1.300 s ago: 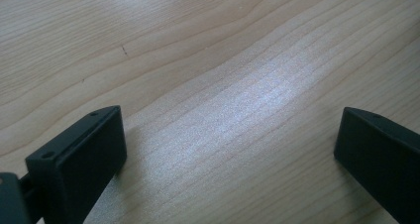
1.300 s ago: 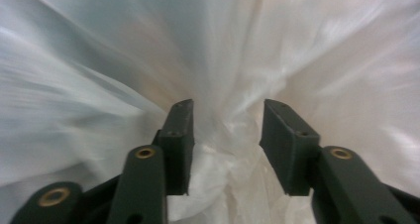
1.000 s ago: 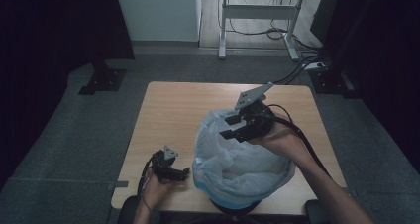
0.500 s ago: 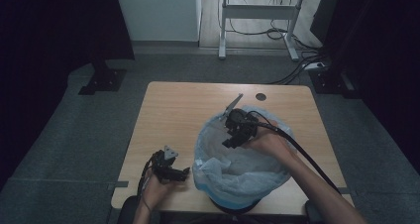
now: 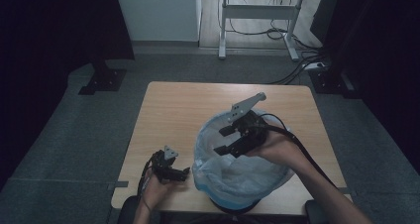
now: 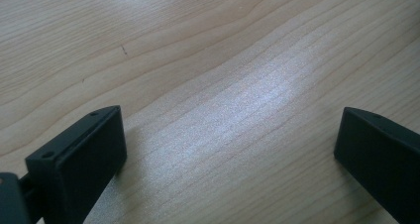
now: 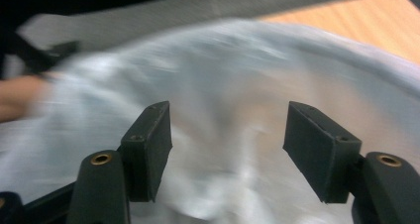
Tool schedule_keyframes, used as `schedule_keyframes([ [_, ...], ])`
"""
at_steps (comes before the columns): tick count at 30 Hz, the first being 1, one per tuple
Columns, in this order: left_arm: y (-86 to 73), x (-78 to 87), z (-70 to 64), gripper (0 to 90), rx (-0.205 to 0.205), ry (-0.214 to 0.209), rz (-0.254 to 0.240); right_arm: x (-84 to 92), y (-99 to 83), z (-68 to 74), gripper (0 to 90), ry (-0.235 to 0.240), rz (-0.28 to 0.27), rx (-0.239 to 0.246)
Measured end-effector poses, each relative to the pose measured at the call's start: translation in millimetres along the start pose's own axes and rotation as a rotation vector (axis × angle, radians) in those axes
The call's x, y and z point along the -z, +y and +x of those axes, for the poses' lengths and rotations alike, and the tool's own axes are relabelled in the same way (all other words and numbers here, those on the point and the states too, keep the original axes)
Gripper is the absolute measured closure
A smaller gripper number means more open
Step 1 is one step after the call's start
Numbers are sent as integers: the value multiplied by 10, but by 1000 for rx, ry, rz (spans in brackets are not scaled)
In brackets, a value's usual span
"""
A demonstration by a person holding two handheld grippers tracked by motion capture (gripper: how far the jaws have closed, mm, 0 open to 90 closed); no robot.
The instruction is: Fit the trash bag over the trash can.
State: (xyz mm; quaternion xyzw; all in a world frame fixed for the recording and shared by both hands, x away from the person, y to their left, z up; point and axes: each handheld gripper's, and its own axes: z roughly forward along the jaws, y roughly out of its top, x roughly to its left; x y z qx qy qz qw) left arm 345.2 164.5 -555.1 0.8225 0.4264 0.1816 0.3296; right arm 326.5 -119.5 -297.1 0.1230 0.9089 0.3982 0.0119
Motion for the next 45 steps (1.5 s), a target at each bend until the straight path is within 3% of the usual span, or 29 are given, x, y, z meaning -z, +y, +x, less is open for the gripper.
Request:
schedule_keyframes([
  [3,0,0,1,0,0,-1,0,-70,-10,162,330,19,24,51],
  [5,0,0,0,0,0,0,0,-204,-42,234,331,20,86,78],
  [9,0,0,-1,0,0,0,0,-477,-102,266,342,43,178,94],
  [12,0,0,-1,0,0,0,0,-658,-149,288,336,43,308,117],
  [14,0,0,-1,0,0,0,0,-678,-159,291,334,55,326,118],
  [16,0,0,-1,0,0,0,0,-633,-147,273,323,67,304,117],
  [18,0,0,-2,0,0,0,0,-538,-119,218,309,59,247,112],
  [25,0,0,-2,0,0,0,0,-20,-3,-81,234,0,47,55],
  [28,0,0,-2,0,0,0,0,167,-4,-169,182,-35,-12,36],
  [32,0,0,-2,0,0,0,0,321,-39,-251,169,-62,-19,28],
  [36,0,0,-2,0,0,0,0,404,-70,-290,158,-30,-25,29],
  [39,0,0,-1,0,0,-1,0,424,-65,-276,162,-38,-42,14],
  [43,0,0,-1,0,0,-1,0,317,16,-156,230,10,-78,13],
  [45,0,0,-1,0,0,0,0,183,44,-98,240,31,-57,21],
])
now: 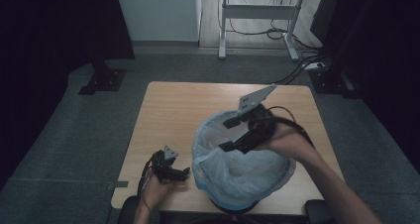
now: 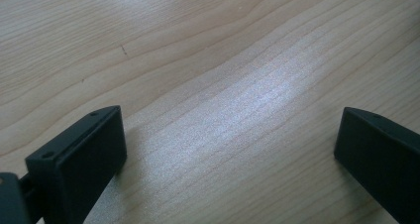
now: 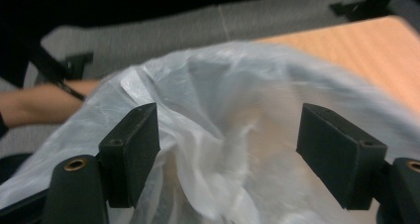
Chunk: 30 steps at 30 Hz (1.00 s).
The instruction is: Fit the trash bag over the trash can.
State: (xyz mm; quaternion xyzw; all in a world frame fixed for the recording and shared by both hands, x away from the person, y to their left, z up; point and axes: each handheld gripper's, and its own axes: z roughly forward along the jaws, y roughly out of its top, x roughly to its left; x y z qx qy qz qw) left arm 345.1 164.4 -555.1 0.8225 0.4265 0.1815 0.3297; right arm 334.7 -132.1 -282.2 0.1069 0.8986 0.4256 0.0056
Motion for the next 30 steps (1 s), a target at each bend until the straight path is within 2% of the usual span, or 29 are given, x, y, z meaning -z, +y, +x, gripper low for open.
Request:
schedule_keyframes([
  [1,0,0,1,0,0,0,0,-98,0,23,240,2,28,9],
  [2,0,0,1,0,0,0,0,-98,0,23,240,2,28,9],
  [6,0,0,1,0,0,0,0,-541,-69,70,241,23,184,27],
  [8,0,0,1,0,0,0,0,-709,-100,87,236,49,227,29],
  [11,0,0,0,0,0,0,0,-828,-121,153,233,46,280,86],
  [14,0,0,1,0,0,-1,0,-704,-94,157,222,40,242,85],
  [18,0,0,1,0,0,0,0,-409,-45,101,215,4,164,65],
  [22,0,0,0,0,0,0,-1,-127,-13,50,197,-11,73,49],
  [24,0,0,0,0,0,0,0,-3,-16,24,188,-45,47,48],
  [27,0,0,0,0,0,0,0,57,-25,4,181,-65,36,50],
  [28,0,0,0,0,0,0,0,221,-77,-55,159,-122,11,48],
  [29,0,0,0,0,0,0,0,221,-77,-55,159,-122,11,48],
  [30,0,0,0,0,0,0,0,321,-127,-98,145,-165,3,40],
])
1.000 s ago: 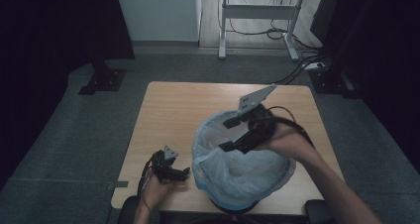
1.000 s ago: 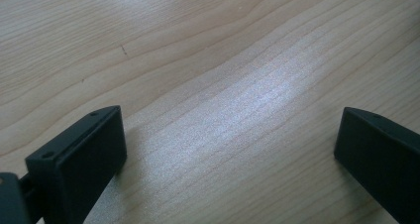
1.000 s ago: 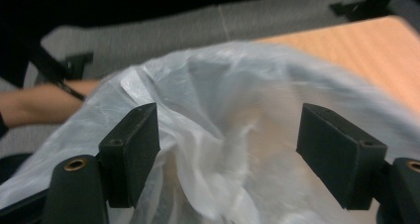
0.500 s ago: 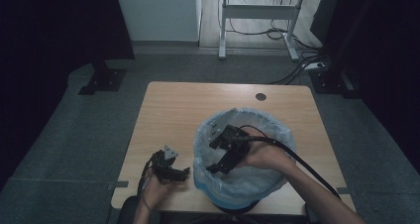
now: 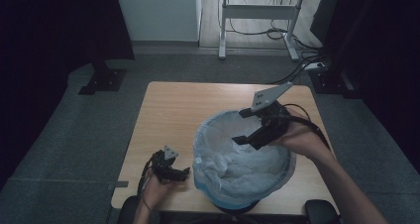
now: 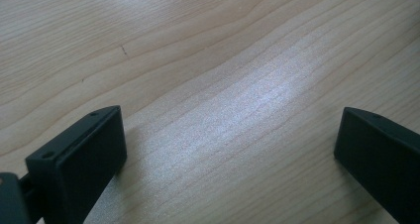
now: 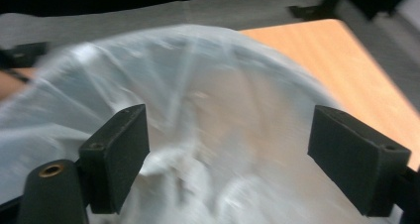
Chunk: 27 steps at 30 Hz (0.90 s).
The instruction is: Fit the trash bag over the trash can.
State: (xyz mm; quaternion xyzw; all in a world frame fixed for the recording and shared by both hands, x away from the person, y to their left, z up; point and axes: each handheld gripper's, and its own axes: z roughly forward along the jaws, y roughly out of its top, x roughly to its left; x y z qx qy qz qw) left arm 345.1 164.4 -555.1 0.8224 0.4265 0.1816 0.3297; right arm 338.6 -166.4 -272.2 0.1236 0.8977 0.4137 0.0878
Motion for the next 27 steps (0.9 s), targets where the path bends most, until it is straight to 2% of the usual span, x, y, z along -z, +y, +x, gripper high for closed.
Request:
schedule_keyframes([
  [4,0,0,0,0,0,0,0,224,-188,-166,130,-68,-38,-67],
  [6,0,0,0,0,0,0,0,316,-278,-237,74,-99,-60,-101],
  [11,0,0,0,0,0,0,0,489,-457,-379,7,-158,-91,-166],
  [19,0,0,0,0,0,0,0,646,-679,-483,0,-226,-120,-209],
  [27,0,0,1,0,0,0,0,761,-886,-519,0,-324,-117,-219],
])
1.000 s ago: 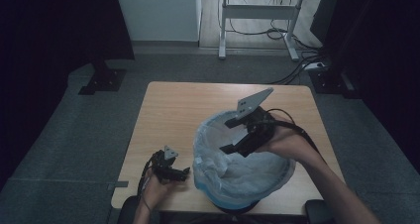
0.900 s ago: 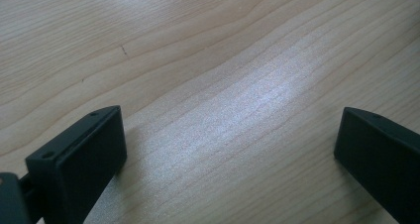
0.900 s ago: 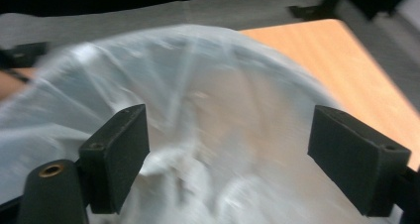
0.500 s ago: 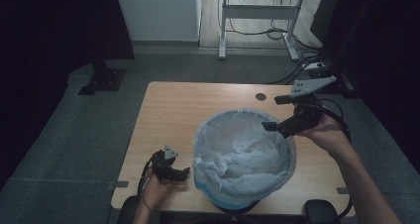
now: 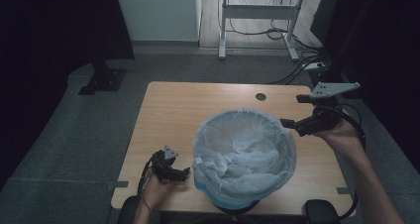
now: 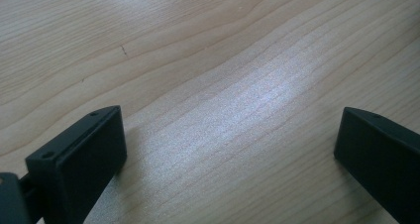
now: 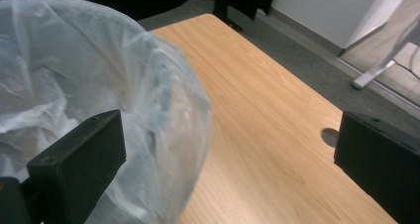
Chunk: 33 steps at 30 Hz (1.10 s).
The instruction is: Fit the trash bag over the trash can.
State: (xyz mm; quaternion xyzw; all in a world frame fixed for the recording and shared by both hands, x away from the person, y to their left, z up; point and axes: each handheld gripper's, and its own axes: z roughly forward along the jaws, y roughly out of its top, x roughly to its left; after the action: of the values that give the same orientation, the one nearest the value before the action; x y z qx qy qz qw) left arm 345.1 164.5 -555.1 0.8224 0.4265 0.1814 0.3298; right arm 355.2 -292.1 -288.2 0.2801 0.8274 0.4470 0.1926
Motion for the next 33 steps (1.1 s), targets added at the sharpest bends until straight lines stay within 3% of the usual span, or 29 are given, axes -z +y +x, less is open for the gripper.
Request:
schedule_keyframes([
  [4,0,0,-1,0,0,0,0,22,-93,-28,0,-30,1,-6],
  [17,0,0,0,0,0,1,0,19,-452,-181,0,-60,7,-66],
  [33,0,0,-1,0,0,1,0,-34,-840,-254,0,-116,28,-94],
])
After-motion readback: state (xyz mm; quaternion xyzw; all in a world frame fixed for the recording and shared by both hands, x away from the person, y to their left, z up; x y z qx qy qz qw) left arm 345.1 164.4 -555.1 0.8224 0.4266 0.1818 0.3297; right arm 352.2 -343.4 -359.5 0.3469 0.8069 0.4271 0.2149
